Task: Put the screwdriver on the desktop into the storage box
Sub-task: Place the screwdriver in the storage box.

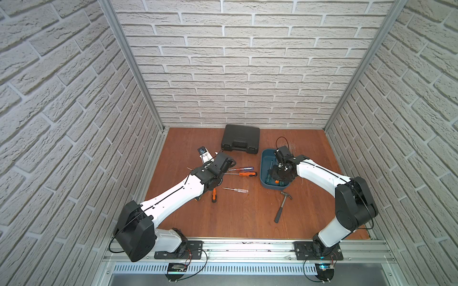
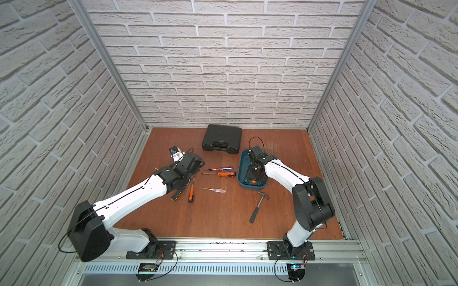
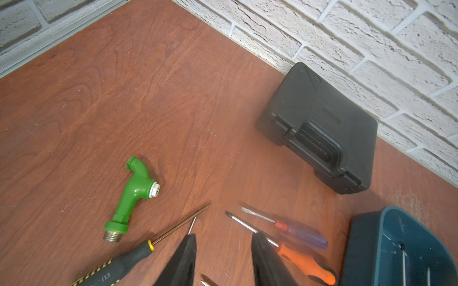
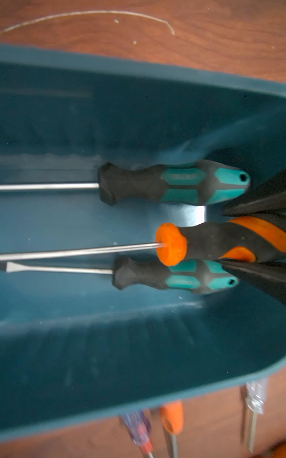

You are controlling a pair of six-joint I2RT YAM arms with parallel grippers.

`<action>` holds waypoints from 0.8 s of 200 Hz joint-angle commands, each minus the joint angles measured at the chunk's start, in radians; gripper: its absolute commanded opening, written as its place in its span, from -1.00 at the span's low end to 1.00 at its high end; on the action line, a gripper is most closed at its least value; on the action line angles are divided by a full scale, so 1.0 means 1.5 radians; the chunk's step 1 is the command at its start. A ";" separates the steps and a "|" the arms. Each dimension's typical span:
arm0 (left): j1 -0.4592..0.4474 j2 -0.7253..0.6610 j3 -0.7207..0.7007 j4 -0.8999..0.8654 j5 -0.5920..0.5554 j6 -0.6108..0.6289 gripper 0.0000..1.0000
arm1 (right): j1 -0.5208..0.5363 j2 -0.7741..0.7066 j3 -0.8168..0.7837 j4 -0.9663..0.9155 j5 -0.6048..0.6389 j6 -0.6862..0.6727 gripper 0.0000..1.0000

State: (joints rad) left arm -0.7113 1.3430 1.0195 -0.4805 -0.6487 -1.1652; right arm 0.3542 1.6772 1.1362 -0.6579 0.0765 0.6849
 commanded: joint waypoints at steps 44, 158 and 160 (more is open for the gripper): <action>0.008 0.003 -0.009 -0.006 0.004 -0.001 -0.16 | -0.003 0.061 0.037 -0.023 0.038 -0.017 -0.34; 0.027 -0.033 0.008 -0.126 0.058 0.030 -0.13 | -0.002 -0.067 0.006 0.014 0.011 -0.056 0.12; 0.030 -0.034 0.007 -0.127 0.067 0.038 -0.12 | -0.002 -0.073 0.004 0.016 0.009 -0.057 0.12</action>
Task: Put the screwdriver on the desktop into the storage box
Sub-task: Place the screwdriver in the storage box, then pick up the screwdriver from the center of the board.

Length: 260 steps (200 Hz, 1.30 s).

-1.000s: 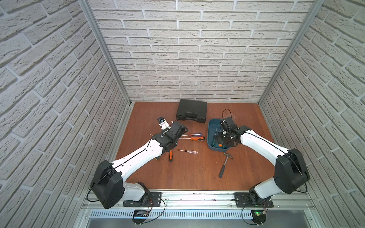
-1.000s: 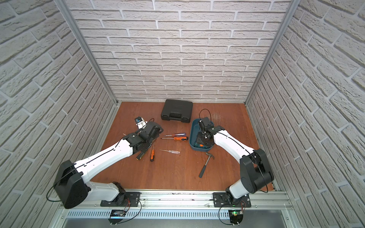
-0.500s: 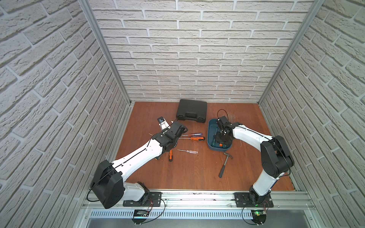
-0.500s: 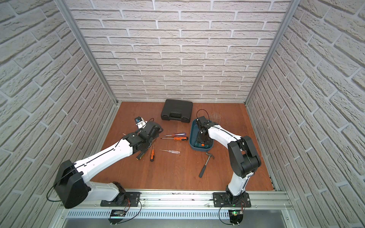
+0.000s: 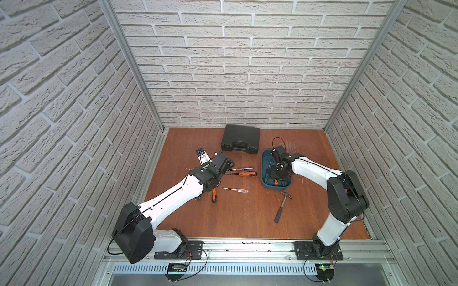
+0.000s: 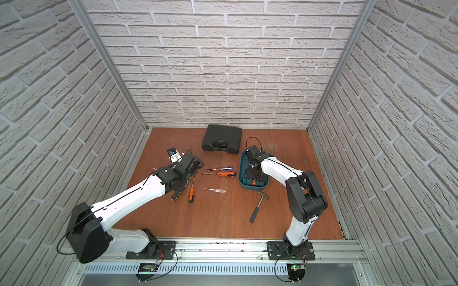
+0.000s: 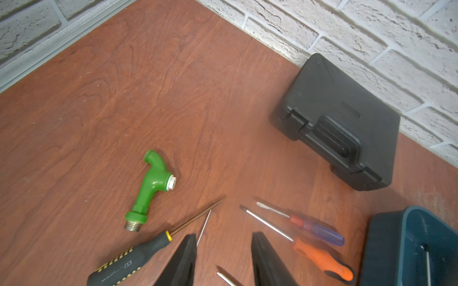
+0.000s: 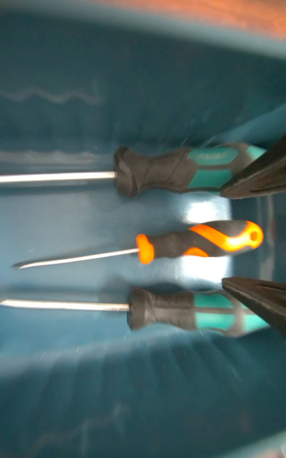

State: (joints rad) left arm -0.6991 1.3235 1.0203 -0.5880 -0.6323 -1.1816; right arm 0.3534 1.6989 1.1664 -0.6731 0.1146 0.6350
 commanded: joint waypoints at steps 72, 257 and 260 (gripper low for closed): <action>0.114 -0.013 -0.089 -0.074 0.412 0.265 0.39 | -0.001 -0.153 -0.057 0.023 -0.016 -0.025 0.10; 0.090 0.193 -0.075 -0.043 0.379 0.226 -0.19 | -0.001 -0.166 -0.065 0.015 -0.007 -0.024 0.08; 0.090 0.194 -0.075 -0.041 0.382 0.227 -0.20 | -0.001 -0.166 -0.064 0.015 -0.008 -0.023 0.08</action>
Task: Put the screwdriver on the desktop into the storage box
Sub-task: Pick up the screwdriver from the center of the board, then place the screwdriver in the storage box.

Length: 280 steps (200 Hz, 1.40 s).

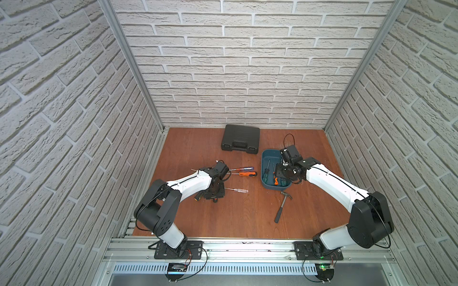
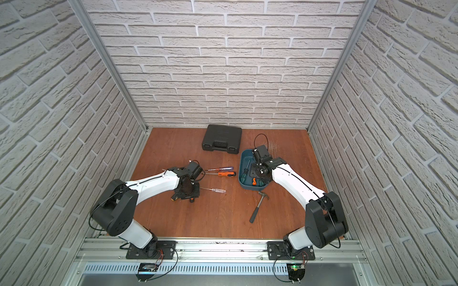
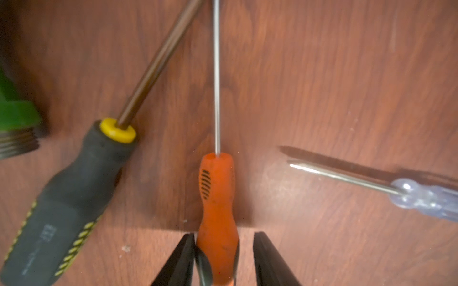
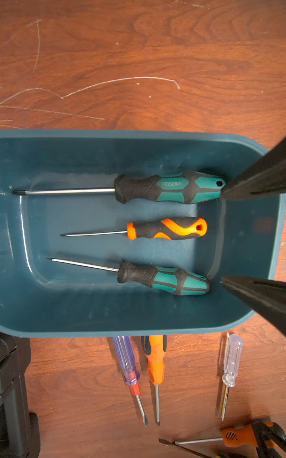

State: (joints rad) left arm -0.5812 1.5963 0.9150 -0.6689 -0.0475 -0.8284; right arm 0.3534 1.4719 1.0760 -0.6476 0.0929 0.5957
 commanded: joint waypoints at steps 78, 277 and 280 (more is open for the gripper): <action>0.011 0.045 0.002 0.004 0.034 0.014 -0.34 | -0.001 -0.009 0.005 -0.002 0.010 0.011 0.07; -0.210 0.476 0.895 -0.184 0.075 0.106 -0.55 | -0.139 -0.218 -0.054 -0.043 0.059 0.020 0.06; -0.211 0.485 0.906 -0.186 0.078 0.106 -0.55 | -0.140 -0.222 -0.057 -0.043 0.058 0.021 0.05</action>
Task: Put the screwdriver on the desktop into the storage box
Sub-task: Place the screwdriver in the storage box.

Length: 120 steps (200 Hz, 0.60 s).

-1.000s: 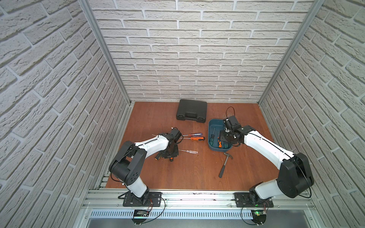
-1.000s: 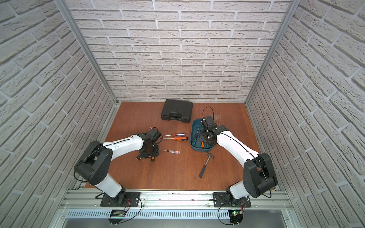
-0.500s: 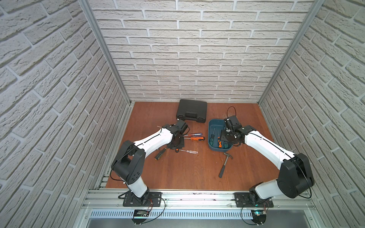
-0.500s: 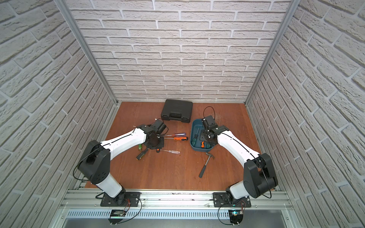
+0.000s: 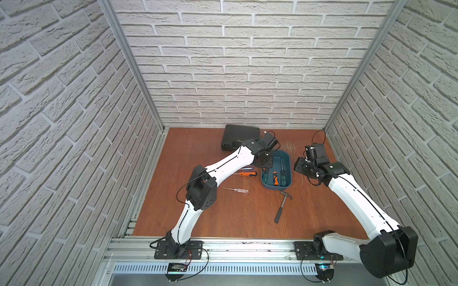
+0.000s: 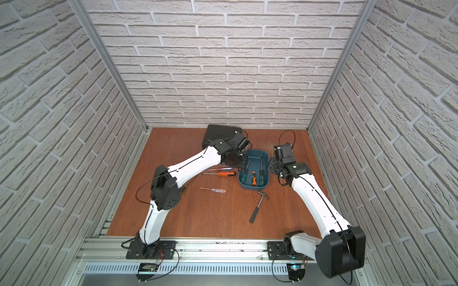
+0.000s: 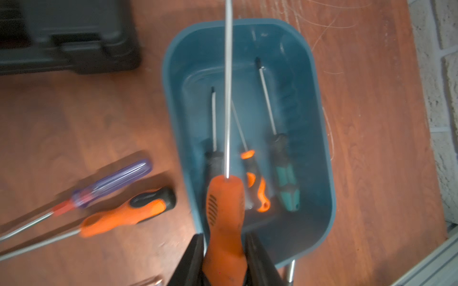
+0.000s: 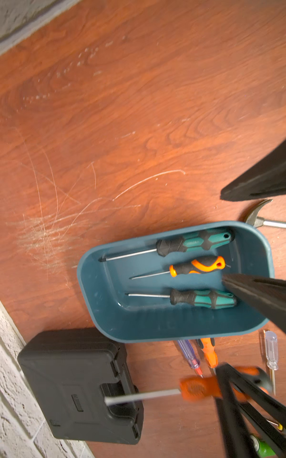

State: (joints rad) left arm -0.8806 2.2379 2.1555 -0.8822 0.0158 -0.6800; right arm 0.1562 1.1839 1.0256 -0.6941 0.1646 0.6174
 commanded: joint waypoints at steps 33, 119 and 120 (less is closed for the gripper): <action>-0.021 0.119 0.126 -0.050 0.055 0.000 -0.55 | -0.015 -0.051 -0.043 -0.017 0.008 0.010 0.06; -0.035 0.165 0.133 -0.058 0.044 -0.025 -0.44 | -0.017 -0.025 -0.025 -0.013 -0.010 0.008 0.05; -0.034 0.165 0.133 -0.059 0.043 -0.025 -0.43 | -0.017 -0.025 -0.024 -0.014 -0.010 0.008 0.06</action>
State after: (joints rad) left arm -0.9283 2.4733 2.3257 -0.9600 0.0978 -0.7044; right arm 0.1364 1.1301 0.9600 -0.7250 0.1589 0.6247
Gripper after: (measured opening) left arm 0.298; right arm 0.528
